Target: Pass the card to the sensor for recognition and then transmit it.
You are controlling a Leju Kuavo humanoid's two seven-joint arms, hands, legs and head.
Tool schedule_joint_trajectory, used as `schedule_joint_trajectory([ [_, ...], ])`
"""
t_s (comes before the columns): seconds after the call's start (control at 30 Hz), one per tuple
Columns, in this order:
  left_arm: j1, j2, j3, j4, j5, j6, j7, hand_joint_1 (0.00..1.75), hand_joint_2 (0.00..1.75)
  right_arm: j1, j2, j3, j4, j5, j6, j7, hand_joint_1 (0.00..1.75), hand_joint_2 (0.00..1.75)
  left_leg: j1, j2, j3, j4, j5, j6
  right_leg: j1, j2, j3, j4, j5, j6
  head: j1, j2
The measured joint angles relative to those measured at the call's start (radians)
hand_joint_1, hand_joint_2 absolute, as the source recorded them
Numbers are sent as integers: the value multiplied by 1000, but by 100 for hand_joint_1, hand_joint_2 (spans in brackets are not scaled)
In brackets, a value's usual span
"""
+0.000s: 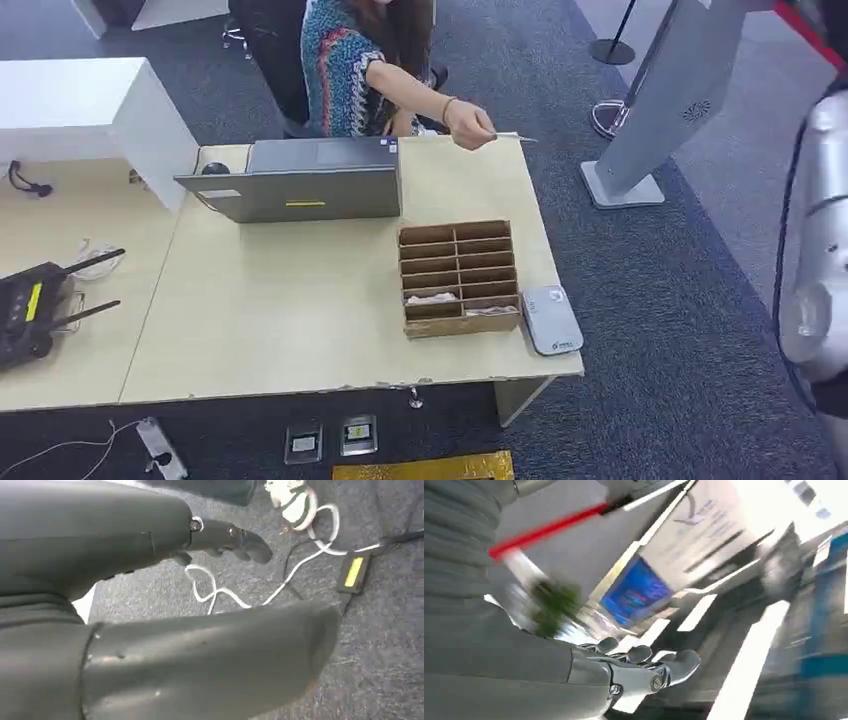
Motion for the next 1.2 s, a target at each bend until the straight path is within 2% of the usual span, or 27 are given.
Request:
schedule_joint_trajectory([
  [0.1, -28, 1, -19, -6, -6, -13, 2, 0, 0, 2, 77, 166, -27, 85, -6, 29, 0, 175, 1, -2, 0, 0, 2, -2, 1, -1, 0, 0, 0, 0, 1, 0],
  [0.23, -32, 2, -21, -8, -5, -18, 2, 0, 0, 7, 143, 311, -35, 87, -4, 25, 0, 175, 3, -8, -3, 0, 3, -4, 2, -8, -1, 0, 0, -1, 2, 0],
  [0.4, -30, 6, -22, -8, 6, -17, 2, 0, 0, 22, 215, 418, -30, 95, 20, 16, 0, 175, 3, -7, -4, 0, 3, -4, 2, -6, -2, 0, 0, -1, 1, 0],
  [0.47, -29, 6, -22, -8, 12, -17, 2, 0, 0, 28, 240, 462, -25, 102, 69, 17, 0, 175, 3, -8, -5, 0, 3, -4, 2, -7, -3, 0, 0, -1, 1, 0],
  [0.63, -17, 12, -22, -8, 26, -18, 2, 0, 0, 50, 284, 540, -2, 108, 184, 35, 0, 175, 3, -7, -5, 0, 3, -4, 2, -6, -4, -1, 0, -1, 2, 0],
  [0.83, -4, 16, -22, -8, 36, -17, 2, 0, 0, 62, 302, 578, 12, 97, 220, 43, 0, 175, 3, -7, -5, 0, 3, -4, 2, -6, -4, -1, 0, -1, 1, 0],
  [1.2, 5, 17, -22, -8, 38, -16, 2, 0, 0, 63, 308, 613, 38, 84, 234, 50, 0, 175, 3, -7, -5, 0, 3, -4, 2, -6, -4, -1, 0, -1, 2, 0],
])
